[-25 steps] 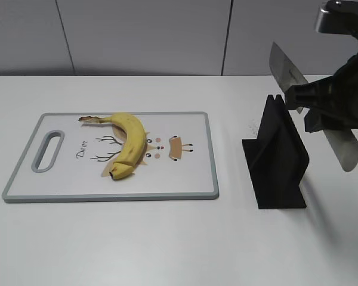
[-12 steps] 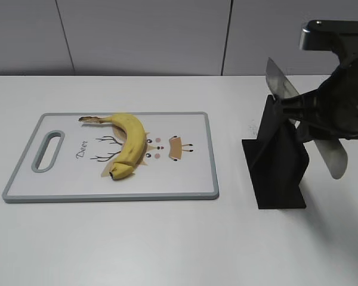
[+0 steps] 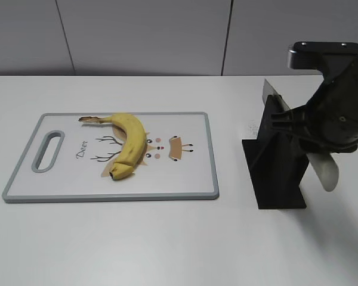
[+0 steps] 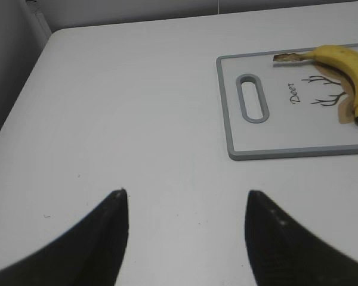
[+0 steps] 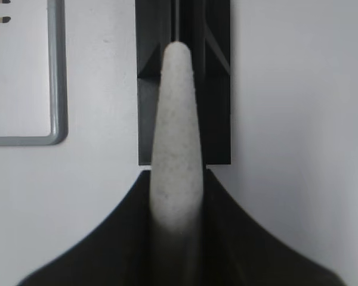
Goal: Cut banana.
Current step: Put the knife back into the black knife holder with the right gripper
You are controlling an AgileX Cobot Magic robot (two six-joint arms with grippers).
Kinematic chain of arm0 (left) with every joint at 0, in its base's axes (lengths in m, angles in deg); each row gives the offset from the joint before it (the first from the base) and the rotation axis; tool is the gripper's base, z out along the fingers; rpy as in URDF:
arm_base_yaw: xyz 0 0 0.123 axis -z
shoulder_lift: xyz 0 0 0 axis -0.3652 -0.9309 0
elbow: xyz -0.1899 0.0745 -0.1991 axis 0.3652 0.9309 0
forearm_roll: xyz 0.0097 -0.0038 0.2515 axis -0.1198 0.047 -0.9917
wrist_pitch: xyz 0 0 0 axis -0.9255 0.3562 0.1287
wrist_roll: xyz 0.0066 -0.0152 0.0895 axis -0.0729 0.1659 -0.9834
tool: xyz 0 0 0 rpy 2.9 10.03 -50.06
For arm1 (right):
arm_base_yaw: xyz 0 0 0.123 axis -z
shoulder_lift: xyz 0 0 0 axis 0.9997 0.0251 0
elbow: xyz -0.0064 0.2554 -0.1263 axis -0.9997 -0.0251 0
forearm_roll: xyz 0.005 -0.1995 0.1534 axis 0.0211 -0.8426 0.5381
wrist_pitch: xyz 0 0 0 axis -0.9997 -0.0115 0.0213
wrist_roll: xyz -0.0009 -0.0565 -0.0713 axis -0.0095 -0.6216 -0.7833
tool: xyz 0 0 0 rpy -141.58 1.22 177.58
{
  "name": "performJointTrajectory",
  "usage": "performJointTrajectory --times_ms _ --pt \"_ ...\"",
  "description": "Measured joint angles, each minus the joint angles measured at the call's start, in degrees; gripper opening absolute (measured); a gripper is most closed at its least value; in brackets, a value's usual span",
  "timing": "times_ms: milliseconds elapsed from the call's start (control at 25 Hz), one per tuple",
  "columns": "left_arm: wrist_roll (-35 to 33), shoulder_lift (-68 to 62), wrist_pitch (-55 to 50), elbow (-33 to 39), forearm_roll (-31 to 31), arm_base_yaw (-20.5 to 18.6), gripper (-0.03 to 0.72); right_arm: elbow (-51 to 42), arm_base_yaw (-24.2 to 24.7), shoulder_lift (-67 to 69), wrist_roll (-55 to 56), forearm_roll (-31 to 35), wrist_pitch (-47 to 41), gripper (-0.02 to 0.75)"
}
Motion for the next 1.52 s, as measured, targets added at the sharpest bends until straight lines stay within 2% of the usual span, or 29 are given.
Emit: performJointTrajectory --times_ms 120,480,600,680,840,1040,1280,1520 --pt "0.0 0.0 0.0 0.0 0.0 0.0 0.591 0.0 0.0 0.0 0.0 0.1 -0.6 0.205" --pt "0.0 0.0 0.0 0.0 0.0 0.0 0.591 0.0 0.0 0.0 -2.0 0.3 -0.5 0.489" --pt "0.0 0.0 0.0 0.0 0.0 0.0 0.591 0.8 0.0 0.0 -6.2 2.5 -0.5 0.622" --pt "0.0 0.0 0.0 0.0 0.0 0.0 0.591 2.2 0.0 0.0 -10.6 4.6 -0.6 0.666" --pt "0.0 0.0 0.0 0.0 0.0 0.0 0.591 3.4 0.0 -3.5 -17.6 8.1 -0.9 0.680" --pt "0.0 0.0 0.0 0.0 0.0 0.0 0.591 2.6 0.0 -13.8 -26.1 8.5 -5.1 0.680" --pt "0.0 0.0 0.0 0.0 0.0 0.0 0.591 -6.4 0.0 -28.4 -37.8 13.3 -8.9 0.674" --pt "0.0 0.0 0.0 0.0 0.0 0.0 0.591 -14.3 0.0 -42.9 -42.0 14.9 -14.1 0.658"
